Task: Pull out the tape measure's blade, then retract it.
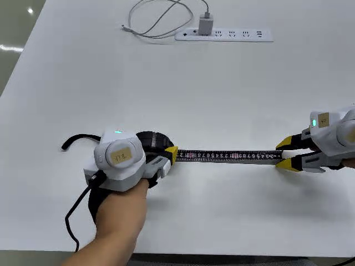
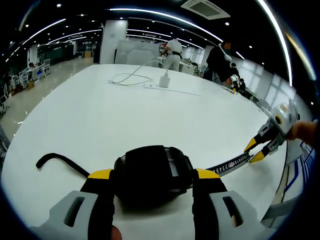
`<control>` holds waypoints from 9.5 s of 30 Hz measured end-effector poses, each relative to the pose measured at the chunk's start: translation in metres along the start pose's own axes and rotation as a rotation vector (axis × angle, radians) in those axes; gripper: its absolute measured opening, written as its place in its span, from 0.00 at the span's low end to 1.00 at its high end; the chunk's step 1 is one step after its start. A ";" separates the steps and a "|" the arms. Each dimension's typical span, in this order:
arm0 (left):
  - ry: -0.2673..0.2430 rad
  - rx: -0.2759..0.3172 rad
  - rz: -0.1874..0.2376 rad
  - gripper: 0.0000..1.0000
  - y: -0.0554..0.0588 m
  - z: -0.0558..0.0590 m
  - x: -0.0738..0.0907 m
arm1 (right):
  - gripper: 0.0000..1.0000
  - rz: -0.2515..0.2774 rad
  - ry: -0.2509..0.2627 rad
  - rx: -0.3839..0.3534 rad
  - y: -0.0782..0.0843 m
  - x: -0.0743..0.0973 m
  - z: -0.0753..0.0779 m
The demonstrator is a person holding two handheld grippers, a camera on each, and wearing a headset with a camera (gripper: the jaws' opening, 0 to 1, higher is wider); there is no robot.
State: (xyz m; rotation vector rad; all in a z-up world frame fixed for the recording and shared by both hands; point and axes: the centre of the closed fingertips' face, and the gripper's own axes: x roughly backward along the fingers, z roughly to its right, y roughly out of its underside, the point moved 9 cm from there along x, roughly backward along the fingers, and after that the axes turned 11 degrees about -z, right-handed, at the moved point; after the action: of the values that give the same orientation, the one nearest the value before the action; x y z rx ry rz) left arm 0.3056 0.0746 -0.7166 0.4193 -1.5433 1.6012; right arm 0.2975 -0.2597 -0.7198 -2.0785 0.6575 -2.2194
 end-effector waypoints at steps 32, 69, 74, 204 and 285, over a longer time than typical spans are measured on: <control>0.000 0.004 -0.018 0.58 0.000 0.000 -0.001 | 0.11 -0.029 -0.021 0.025 0.000 -0.002 0.006; 0.040 0.023 -0.030 0.57 0.000 -0.004 0.000 | 0.10 0.009 -0.012 0.035 -0.025 -0.007 0.005; 0.045 0.024 -0.027 0.57 0.000 -0.004 0.000 | 0.10 0.017 -0.015 0.037 -0.032 -0.009 0.005; 0.155 0.119 -0.038 0.65 -0.001 -0.010 0.000 | 0.13 0.237 -0.108 0.062 -0.188 -0.080 -0.022; 0.262 -0.343 0.021 0.95 0.006 -0.058 0.088 | 0.66 0.367 0.105 -0.290 -0.099 0.020 -0.058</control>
State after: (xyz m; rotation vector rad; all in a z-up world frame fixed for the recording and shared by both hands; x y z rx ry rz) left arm 0.2674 0.1592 -0.6659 0.0043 -1.5800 1.3115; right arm 0.2656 -0.1589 -0.6704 -1.7659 1.3191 -2.1310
